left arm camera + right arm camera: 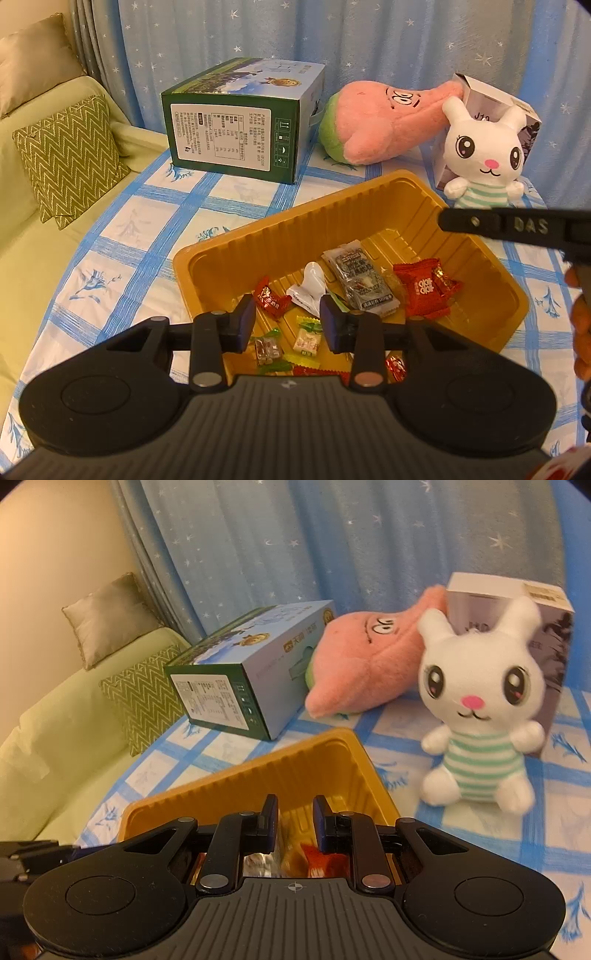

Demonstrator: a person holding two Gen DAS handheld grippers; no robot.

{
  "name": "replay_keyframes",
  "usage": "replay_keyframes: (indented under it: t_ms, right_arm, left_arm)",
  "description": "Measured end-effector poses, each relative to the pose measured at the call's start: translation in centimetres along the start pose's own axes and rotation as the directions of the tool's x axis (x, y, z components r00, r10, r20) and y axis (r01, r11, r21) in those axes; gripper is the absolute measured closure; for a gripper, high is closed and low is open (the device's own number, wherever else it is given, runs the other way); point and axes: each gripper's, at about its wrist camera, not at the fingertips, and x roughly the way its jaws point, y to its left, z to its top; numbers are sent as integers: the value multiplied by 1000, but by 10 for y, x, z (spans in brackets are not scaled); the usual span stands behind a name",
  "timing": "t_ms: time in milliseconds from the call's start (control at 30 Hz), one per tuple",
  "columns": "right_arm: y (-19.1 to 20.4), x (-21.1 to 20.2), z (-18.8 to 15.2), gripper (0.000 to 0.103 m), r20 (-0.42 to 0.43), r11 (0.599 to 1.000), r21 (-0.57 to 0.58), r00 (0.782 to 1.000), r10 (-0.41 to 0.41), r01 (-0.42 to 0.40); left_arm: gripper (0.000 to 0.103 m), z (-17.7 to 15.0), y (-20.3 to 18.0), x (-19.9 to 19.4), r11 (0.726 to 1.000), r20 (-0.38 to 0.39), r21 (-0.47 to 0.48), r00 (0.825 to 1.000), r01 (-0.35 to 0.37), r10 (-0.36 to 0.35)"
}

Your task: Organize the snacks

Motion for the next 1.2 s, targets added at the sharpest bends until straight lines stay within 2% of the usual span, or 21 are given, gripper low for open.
replay_keyframes:
  t_ms: [200, 267, 333, 367, 500, 667, 800, 1200]
  right_arm:
    - [-4, -31, -18, 79, 0, 1000, 20, 1000, -7, 7]
    - [-4, -43, -24, 67, 2, 1000, 28, 1000, -5, 5]
    - [-3, -56, -31, 48, 17, 999, 40, 1000, -16, 15]
    - [-2, -62, -35, 45, 20, 999, 43, 1000, -20, 19]
    - [2, -88, -50, 43, 15, 998, 51, 999, -29, 28]
    - [11, -121, -71, 35, -6, 998, 48, 999, -32, 32]
    - [16, -146, -88, 33, -30, 999, 41, 999, -22, 23]
    - [18, -226, -134, 31, -60, 999, -2, 997, -44, 44]
  left_arm:
    - [67, -5, -3, -18, 1000, 17, 10, 1000, 16, -17]
    - [61, -8, -5, -27, 1000, 28, 15, 999, 20, -20]
    - [57, -13, -8, -37, 1000, 34, 15, 999, 28, -28]
    - [55, -16, -9, -42, 999, 38, 14, 999, 31, -32]
    - [53, -29, -15, -68, 999, 47, 17, 998, 31, -31]
    - [53, -49, -27, -107, 999, 68, 22, 997, 24, -26]
    - [53, -67, -40, -138, 1000, 78, 22, 997, 23, -24]
    - [52, -125, -94, -200, 999, 38, 20, 999, 35, -36]
